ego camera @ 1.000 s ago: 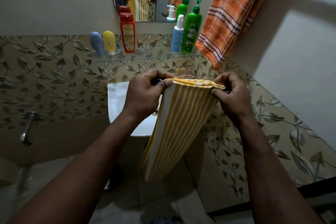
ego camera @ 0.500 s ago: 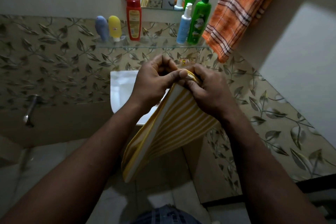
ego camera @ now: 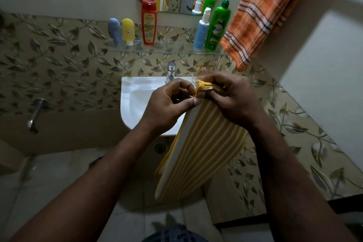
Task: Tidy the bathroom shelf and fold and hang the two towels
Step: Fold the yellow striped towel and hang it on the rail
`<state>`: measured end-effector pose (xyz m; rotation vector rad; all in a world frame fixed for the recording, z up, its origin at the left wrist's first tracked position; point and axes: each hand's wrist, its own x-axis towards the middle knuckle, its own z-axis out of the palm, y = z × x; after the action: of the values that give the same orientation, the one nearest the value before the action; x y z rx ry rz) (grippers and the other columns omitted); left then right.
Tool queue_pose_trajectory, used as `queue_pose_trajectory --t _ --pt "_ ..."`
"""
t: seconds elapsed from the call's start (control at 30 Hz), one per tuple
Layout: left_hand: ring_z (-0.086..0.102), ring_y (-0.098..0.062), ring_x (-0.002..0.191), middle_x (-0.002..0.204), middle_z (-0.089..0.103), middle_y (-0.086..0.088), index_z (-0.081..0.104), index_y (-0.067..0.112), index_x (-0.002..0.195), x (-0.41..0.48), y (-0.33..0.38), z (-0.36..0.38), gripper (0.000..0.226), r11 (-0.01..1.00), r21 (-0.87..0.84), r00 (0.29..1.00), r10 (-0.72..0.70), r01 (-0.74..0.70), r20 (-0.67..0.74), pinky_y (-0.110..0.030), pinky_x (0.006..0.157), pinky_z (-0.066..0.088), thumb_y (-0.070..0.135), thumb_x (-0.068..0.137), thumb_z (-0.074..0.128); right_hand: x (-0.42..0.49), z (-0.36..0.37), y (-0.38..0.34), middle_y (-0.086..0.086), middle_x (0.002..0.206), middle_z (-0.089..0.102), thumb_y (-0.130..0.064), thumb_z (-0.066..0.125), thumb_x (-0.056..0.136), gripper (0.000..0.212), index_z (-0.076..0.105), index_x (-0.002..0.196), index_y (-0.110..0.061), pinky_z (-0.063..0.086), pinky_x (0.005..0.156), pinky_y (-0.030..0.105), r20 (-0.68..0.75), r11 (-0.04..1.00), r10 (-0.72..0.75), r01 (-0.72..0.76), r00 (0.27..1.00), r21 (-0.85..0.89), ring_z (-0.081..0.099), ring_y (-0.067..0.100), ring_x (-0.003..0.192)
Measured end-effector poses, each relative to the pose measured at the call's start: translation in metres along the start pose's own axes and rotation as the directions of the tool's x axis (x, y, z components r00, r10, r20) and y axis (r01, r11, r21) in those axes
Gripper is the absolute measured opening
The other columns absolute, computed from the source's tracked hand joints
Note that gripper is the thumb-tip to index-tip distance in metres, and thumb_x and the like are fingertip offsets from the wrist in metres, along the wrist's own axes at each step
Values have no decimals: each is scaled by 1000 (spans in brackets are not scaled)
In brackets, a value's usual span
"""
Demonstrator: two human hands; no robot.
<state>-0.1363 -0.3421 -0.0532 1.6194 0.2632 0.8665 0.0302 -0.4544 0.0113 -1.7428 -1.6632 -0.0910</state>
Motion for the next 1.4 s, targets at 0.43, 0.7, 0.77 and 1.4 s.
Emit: queue_pose_trajectory --t 0.43,0.7,0.77,1.4 --pt "71 -14 91 103 76 1 81 11 100 3 -13 31 19 724 627 949 305 -287 81 -36 77 58 27 95 71 -18 -36 11 -2 119 75 -38 69 85 43 76 121 -16 59 94 27 -3 997 52 -52 999 65 71 4 107" --pt "67 -17 75 92 73 -3 81 11 99 1 -12 42 24 683 668 923 384 -297 17 -34 65 57 32 95 70 -26 -36 13 -8 118 71 -19 68 88 37 71 125 -20 58 93 24 -59 993 94 -90 994 71 68 3 107" --pt "69 -13 73 87 75 -2 82 10 97 1 -11 41 16 750 608 917 389 -261 -86 -32 65 58 25 91 79 -26 -36 15 -4 119 74 -9 71 88 36 74 123 -15 59 94 30 -76 993 104 -99 992 70 69 7 109" --pt "67 -10 80 106 67 -1 70 11 107 -18 -5 56 22 799 556 924 358 -229 -133 -17 72 58 12 88 79 -14 -33 -3 -5 103 72 -9 69 91 24 72 115 -11 58 80 24 -150 999 32 -34 988 -13 67 6 90"
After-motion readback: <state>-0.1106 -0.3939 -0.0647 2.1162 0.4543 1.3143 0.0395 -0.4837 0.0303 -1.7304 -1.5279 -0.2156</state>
